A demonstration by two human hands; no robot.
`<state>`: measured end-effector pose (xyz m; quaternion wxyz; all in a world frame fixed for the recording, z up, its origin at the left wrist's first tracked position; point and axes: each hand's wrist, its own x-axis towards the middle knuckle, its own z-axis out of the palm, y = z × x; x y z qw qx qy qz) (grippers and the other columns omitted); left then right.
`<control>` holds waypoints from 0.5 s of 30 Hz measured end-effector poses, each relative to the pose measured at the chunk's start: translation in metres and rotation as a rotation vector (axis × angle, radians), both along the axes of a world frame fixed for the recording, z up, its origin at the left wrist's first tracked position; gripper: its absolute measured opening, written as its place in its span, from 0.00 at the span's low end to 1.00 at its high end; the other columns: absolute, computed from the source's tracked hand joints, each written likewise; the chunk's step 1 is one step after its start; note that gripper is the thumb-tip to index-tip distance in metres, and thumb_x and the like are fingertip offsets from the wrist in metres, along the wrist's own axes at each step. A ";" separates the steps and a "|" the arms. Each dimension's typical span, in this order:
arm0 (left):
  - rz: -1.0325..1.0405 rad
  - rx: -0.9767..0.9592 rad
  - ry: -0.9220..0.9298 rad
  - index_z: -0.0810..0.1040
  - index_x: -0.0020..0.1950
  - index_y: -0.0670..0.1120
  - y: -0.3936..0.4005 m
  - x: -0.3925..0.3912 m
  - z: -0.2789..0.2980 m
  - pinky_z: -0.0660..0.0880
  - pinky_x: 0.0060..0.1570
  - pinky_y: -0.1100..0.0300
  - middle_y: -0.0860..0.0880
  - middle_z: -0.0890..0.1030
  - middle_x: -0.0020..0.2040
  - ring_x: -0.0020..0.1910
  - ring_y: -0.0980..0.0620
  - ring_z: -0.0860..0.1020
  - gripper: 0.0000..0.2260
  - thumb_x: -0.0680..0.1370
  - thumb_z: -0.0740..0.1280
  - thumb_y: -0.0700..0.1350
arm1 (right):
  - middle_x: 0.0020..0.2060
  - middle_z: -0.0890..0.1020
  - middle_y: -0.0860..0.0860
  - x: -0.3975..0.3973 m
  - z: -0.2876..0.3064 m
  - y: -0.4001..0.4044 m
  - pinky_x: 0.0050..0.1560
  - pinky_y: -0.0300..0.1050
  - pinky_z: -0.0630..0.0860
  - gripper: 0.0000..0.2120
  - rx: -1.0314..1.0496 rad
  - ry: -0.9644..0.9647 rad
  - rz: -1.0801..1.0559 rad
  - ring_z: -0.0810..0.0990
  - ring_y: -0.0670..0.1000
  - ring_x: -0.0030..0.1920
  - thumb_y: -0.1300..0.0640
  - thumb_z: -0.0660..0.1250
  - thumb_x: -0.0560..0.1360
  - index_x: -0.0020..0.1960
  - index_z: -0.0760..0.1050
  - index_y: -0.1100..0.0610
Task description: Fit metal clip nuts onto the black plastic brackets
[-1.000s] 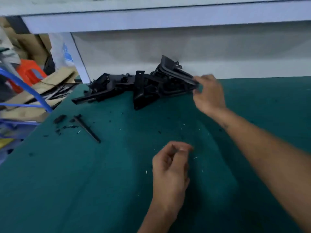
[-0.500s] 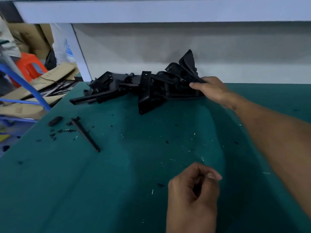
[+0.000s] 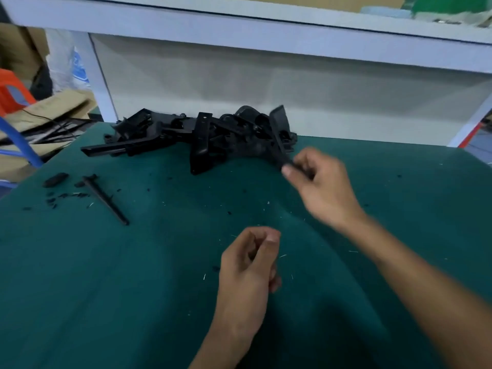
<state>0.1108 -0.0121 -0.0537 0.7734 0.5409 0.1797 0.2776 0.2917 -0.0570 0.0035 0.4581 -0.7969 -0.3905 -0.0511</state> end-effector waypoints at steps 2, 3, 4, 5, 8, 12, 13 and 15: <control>0.031 -0.052 -0.037 0.81 0.49 0.50 -0.003 0.001 0.005 0.75 0.38 0.54 0.49 0.79 0.41 0.37 0.49 0.77 0.14 0.73 0.72 0.59 | 0.28 0.72 0.43 -0.056 -0.011 -0.029 0.31 0.40 0.65 0.10 0.026 0.221 0.166 0.67 0.42 0.30 0.51 0.69 0.76 0.38 0.74 0.53; 0.030 -0.140 -0.068 0.81 0.51 0.48 -0.003 0.001 0.007 0.78 0.44 0.54 0.48 0.83 0.47 0.43 0.48 0.81 0.16 0.73 0.73 0.59 | 0.27 0.74 0.43 -0.083 -0.016 -0.042 0.31 0.36 0.66 0.10 0.040 0.356 0.228 0.68 0.40 0.29 0.51 0.68 0.76 0.38 0.75 0.53; 0.023 -0.241 -0.105 0.81 0.55 0.46 -0.003 0.000 0.009 0.80 0.49 0.53 0.47 0.84 0.52 0.49 0.48 0.83 0.17 0.74 0.73 0.56 | 0.27 0.76 0.44 -0.106 -0.021 -0.054 0.31 0.34 0.67 0.09 0.050 0.481 0.274 0.70 0.39 0.29 0.51 0.67 0.76 0.39 0.77 0.53; 0.001 -0.296 -0.129 0.80 0.58 0.44 -0.003 -0.001 0.010 0.81 0.53 0.52 0.45 0.85 0.56 0.54 0.47 0.84 0.17 0.75 0.72 0.54 | 0.29 0.79 0.45 -0.125 -0.024 -0.063 0.34 0.33 0.70 0.09 0.057 0.572 0.304 0.74 0.39 0.31 0.52 0.68 0.77 0.40 0.78 0.53; -0.118 -0.250 -0.148 0.76 0.63 0.41 -0.010 -0.006 0.017 0.81 0.51 0.52 0.42 0.84 0.59 0.57 0.43 0.83 0.17 0.78 0.69 0.48 | 0.34 0.83 0.43 -0.157 -0.028 -0.085 0.39 0.30 0.73 0.14 0.103 0.745 0.300 0.79 0.37 0.36 0.60 0.66 0.82 0.40 0.83 0.51; -0.322 -0.328 -0.167 0.75 0.61 0.38 -0.025 -0.009 0.021 0.83 0.46 0.54 0.38 0.83 0.57 0.51 0.42 0.85 0.14 0.78 0.66 0.43 | 0.35 0.83 0.51 -0.168 -0.027 -0.106 0.36 0.36 0.76 0.15 0.224 0.934 0.151 0.80 0.46 0.35 0.61 0.65 0.82 0.38 0.83 0.56; -0.383 -0.352 -0.164 0.78 0.57 0.41 -0.027 -0.010 0.021 0.83 0.46 0.53 0.40 0.83 0.55 0.50 0.43 0.85 0.09 0.79 0.66 0.42 | 0.34 0.83 0.52 -0.170 -0.027 -0.112 0.35 0.37 0.77 0.16 0.232 0.964 0.130 0.79 0.47 0.35 0.61 0.65 0.82 0.37 0.82 0.56; -0.443 -0.360 -0.138 0.81 0.50 0.44 -0.030 -0.011 0.020 0.82 0.41 0.55 0.42 0.83 0.49 0.44 0.46 0.84 0.07 0.81 0.63 0.44 | 0.33 0.83 0.51 -0.172 -0.028 -0.124 0.36 0.37 0.77 0.16 0.182 0.908 0.124 0.79 0.46 0.33 0.61 0.66 0.81 0.36 0.82 0.56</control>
